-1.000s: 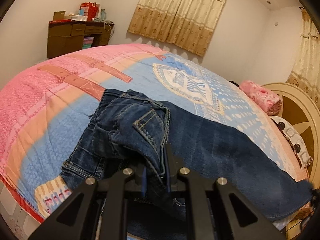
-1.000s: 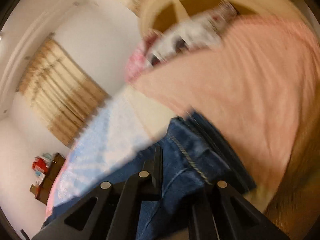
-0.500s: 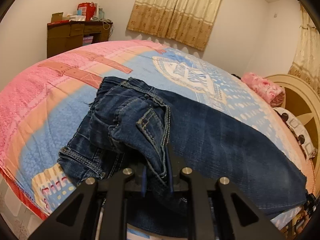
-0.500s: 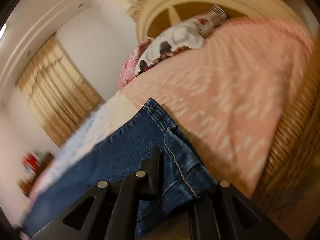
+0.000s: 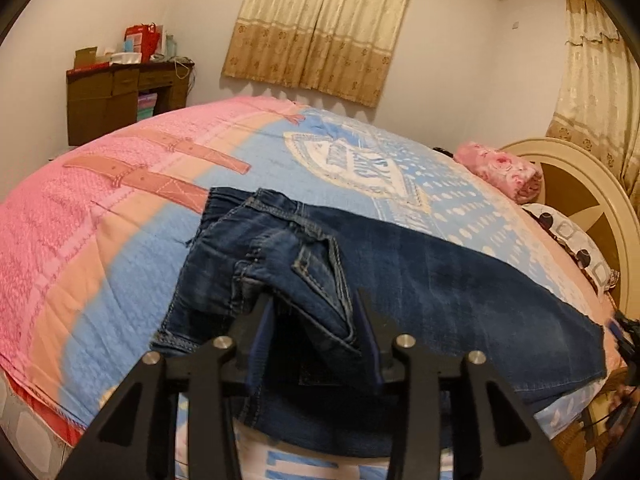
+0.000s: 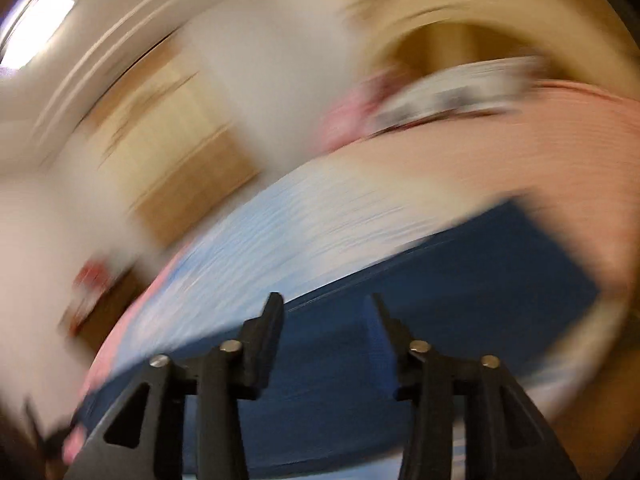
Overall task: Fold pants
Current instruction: 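Open both tools to release the folded jeans, then press the folded jeans flat with both open tools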
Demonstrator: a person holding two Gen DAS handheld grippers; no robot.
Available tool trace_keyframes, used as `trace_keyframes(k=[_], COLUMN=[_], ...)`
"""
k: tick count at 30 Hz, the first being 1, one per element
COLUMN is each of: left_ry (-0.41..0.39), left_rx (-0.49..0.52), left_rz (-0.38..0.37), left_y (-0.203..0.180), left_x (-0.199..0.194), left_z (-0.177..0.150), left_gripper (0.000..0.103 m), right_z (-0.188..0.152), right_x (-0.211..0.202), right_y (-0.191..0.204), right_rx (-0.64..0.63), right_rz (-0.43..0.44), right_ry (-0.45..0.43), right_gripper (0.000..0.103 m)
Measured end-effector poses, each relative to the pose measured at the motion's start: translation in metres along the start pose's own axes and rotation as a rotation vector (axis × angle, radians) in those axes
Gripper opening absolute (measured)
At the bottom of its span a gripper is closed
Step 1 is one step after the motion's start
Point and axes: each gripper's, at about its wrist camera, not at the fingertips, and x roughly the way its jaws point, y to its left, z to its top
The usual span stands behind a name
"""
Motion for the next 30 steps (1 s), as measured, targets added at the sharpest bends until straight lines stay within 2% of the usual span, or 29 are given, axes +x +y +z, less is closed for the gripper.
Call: trace_keyframes(k=[2, 4, 6, 7, 9, 10, 14, 16, 18, 20, 22, 24, 25, 26, 30], left_ry=[-0.039, -0.092, -0.135, -0.145, -0.154, -0.158, -0.164, -0.159, -0.155, -0.156, -0.156, -0.143, -0.14, -0.137, -0.127], left_rx=[0.011, 0.041, 0.054, 0.052, 0.027, 0.009, -0.06, -0.079, -0.093, -0.108, -0.121, -0.135, -0.139, -0.145, -0.161], left_rz=[0.031, 0.116, 0.215, 0.25, 0.297, 0.309, 0.352, 0.365, 0.368, 0.379, 0.379, 0.374, 0.371, 0.365, 0.346], left_y=[0.008, 0.018, 0.035, 0.045, 0.069, 0.08, 0.118, 0.13, 0.14, 0.148, 0.154, 0.16, 0.161, 0.163, 0.164], left_x=[-0.014, -0.029, -0.044, -0.051, -0.062, -0.067, -0.08, -0.083, -0.084, -0.086, -0.085, -0.081, -0.079, -0.078, -0.075], left_z=[0.005, 0.006, 0.006, 0.005, 0.003, 0.001, -0.011, -0.018, -0.024, -0.03, -0.034, -0.038, -0.039, -0.04, -0.044], left_gripper=[0.043, 0.062, 0.071, 0.071, 0.071, 0.071, 0.071, 0.071, 0.072, 0.076, 0.077, 0.077, 0.077, 0.077, 0.077], right_z=[-0.014, -0.034, -0.058, -0.073, -0.096, -0.111, -0.155, -0.185, -0.206, -0.221, -0.231, -0.237, -0.243, -0.243, -0.241], right_x=[0.049, 0.083, 0.104, 0.118, 0.133, 0.144, 0.162, 0.161, 0.164, 0.167, 0.176, 0.178, 0.182, 0.186, 0.196], right_y=[0.076, 0.143, 0.204, 0.24, 0.281, 0.31, 0.386, 0.424, 0.444, 0.45, 0.451, 0.45, 0.451, 0.451, 0.458], right_rx=[-0.102, -0.181, -0.278, -0.336, -0.396, -0.438, -0.587, -0.73, -0.838, -0.904, -0.948, -1.016, -1.051, -1.053, -1.012], right_rz=[0.168, 0.324, 0.434, 0.477, 0.52, 0.556, 0.626, 0.621, 0.584, 0.521, 0.507, 0.446, 0.395, 0.376, 0.388], right_ry=[0.138, 0.247, 0.317, 0.354, 0.406, 0.45, 0.524, 0.513, 0.467, 0.449, 0.441, 0.374, 0.349, 0.348, 0.351], right_gripper=[0.05, 0.05, 0.05, 0.05, 0.051, 0.052, 0.059, 0.059, 0.059, 0.059, 0.059, 0.053, 0.043, 0.039, 0.039])
